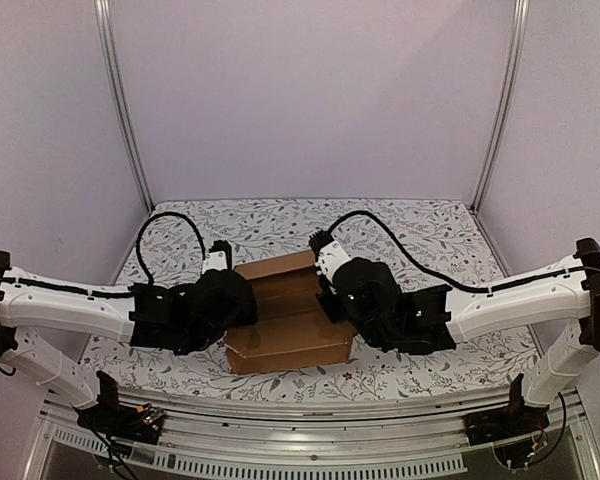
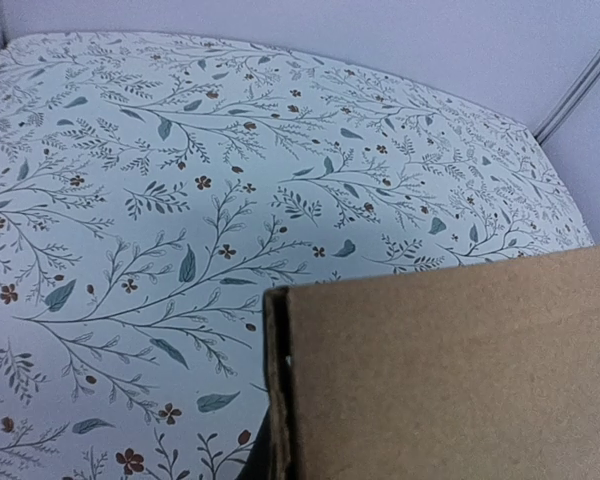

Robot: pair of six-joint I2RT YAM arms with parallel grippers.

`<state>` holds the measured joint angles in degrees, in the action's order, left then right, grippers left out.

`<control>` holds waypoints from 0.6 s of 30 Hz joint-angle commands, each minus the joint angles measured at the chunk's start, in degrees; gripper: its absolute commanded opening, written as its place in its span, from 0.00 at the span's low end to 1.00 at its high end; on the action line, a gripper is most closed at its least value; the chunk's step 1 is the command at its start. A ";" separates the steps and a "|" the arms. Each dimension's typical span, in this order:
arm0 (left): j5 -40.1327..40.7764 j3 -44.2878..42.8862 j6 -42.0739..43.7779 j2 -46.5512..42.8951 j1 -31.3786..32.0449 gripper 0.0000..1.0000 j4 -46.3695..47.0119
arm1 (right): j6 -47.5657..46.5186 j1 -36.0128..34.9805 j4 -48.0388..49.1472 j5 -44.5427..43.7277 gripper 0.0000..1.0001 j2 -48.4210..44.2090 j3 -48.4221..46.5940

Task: Fold the paper box

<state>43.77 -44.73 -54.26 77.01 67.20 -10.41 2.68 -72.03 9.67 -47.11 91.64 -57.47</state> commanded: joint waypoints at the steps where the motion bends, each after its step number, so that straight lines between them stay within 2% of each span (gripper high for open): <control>1: -0.87 -2.48 -1.26 0.76 2.23 0.00 0.20 | -0.22 -0.31 2.92 -0.85 0.22 2.13 -1.38; 7: 0.15 -3.17 -2.60 1.08 2.32 0.00 -1.34 | -0.30 -0.45 3.68 -1.05 0.11 3.14 -1.69; 10: 0.27 -3.38 -3.35 1.18 2.32 0.00 -1.65 | -0.30 -0.64 3.84 -1.10 0.00 3.78 -2.19; 18: -0.46 -5.45 -4.19 3.68 2.32 0.00 -3.27 | -0.23 -0.94 4.30 -1.36 0.00 6.07 -4.03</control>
<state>45.87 -47.24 -59.02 78.91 67.57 -15.03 2.96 -71.92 13.28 -52.05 95.33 -59.42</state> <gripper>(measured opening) 0.032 0.027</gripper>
